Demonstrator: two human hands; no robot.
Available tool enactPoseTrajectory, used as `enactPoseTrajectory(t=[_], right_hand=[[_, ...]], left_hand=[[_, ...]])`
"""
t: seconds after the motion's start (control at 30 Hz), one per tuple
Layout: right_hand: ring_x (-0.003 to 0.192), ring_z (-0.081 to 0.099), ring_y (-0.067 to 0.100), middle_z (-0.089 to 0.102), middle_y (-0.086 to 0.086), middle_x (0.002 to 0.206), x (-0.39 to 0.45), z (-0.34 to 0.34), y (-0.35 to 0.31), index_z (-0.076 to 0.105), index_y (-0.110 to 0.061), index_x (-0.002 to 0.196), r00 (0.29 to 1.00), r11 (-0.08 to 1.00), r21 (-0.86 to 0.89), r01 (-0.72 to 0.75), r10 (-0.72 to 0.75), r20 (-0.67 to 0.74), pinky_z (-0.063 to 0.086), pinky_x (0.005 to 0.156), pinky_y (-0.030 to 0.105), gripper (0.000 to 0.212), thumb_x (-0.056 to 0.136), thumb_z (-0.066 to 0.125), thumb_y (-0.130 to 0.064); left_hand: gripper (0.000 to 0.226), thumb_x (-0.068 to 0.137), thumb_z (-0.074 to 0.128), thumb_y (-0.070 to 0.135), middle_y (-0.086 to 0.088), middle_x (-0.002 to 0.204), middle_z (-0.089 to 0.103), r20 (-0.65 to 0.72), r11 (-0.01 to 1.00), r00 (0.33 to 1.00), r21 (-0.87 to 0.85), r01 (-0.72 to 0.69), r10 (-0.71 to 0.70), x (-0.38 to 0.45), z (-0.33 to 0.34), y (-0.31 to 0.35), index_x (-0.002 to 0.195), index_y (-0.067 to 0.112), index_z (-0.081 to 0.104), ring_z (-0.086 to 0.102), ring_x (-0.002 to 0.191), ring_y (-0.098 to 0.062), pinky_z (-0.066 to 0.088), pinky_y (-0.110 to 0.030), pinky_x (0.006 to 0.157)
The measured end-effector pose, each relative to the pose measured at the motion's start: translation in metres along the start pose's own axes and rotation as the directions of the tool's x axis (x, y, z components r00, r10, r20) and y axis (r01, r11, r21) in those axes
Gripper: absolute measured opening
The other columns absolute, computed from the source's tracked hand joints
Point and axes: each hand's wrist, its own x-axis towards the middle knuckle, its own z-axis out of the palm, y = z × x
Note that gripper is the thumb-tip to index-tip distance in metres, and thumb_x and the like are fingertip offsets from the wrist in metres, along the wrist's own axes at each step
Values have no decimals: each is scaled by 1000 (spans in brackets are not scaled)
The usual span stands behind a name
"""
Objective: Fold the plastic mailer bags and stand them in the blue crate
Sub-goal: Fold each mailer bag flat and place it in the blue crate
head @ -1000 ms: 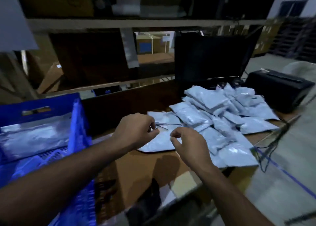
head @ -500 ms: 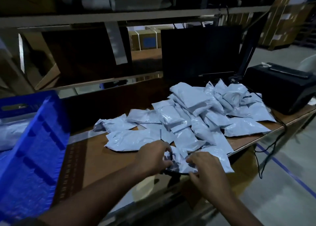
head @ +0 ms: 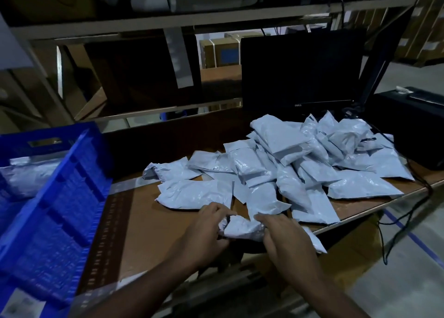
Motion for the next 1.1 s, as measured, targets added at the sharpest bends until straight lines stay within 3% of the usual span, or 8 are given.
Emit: enactPoseTrajectory(t=[0.23, 0.43, 0.53, 0.63, 0.7, 0.8, 1.0, 1.1], right_hand=[[124, 49, 6, 56, -17, 135, 12, 14, -45, 47, -35, 143, 980, 986, 90, 139, -150, 133, 41, 103, 27, 58, 90, 67, -28], [118, 57, 15, 62, -11, 130, 19, 52, -77, 55, -34, 137, 957, 967, 116, 226, -243, 159, 49, 98, 35, 61, 85, 57, -3], [114, 63, 16, 68, -6, 122, 33, 68, -92, 66, -22, 124, 925, 920, 103, 377, -380, 7, 49, 98, 35, 55, 76, 51, 1], [118, 63, 19, 68, -1, 127, 40, 84, -87, 69, -19, 124, 912, 915, -44, 402, -395, 107, 34, 106, 32, 61, 65, 75, -2], [122, 62, 17, 66, -3, 132, 32, 92, -77, 69, -24, 125, 890, 892, -167, 420, -369, 269, 25, 111, 35, 65, 62, 84, -23], [135, 50, 10, 56, -10, 143, 21, 90, -72, 63, -31, 133, 883, 880, -224, 419, -337, 327, 18, 114, 43, 53, 83, 58, -50], [139, 45, 10, 54, -5, 146, 49, 95, -108, 59, -23, 139, 962, 977, -31, 209, -200, 186, 11, 119, 27, 55, 99, 29, -45], [135, 51, 18, 57, 2, 144, 49, 120, -108, 60, -26, 138, 936, 960, -179, 214, -149, 319, 12, 117, 38, 52, 97, 33, -44]], left_hand=[[34, 78, 81, 17, 26, 105, 64, -227, 987, 963, 33, 157, -146, -41, -46, -48, 103, 36, 68, 57, 96, 4, 47, -17, 74], [47, 68, 79, 9, 22, 99, 54, -289, 952, 917, 49, 302, -276, -91, -76, -80, 93, 40, 56, 59, 90, -5, 53, -33, 71], [64, 63, 91, 29, 25, 115, 40, -203, 946, 928, 15, 323, -313, -104, -84, -88, 109, 42, 48, 51, 106, 0, 52, -28, 79], [91, 64, 90, 52, 26, 137, 28, -197, 950, 934, 32, 311, -299, -112, -88, -88, 137, 41, 36, 34, 123, 8, 40, -18, 98], [90, 74, 83, 55, 25, 146, 26, -208, 955, 939, 50, 291, -275, -115, -84, -85, 146, 39, 32, 26, 132, 8, 33, -18, 108], [63, 94, 60, 56, 22, 154, 29, -192, 967, 954, 68, 245, -228, -113, -69, -71, 148, 35, 36, 18, 143, 7, 27, -26, 120], [47, 108, 32, 34, 18, 157, 27, -125, 972, 984, 182, 147, -125, -74, -45, -69, 153, 23, 41, 25, 148, -1, 8, -15, 120], [74, 98, 8, 52, 1, 166, 20, 8, 893, 979, 412, 183, -205, -64, -34, -85, 158, 15, 29, 18, 155, -16, 7, -35, 127]])
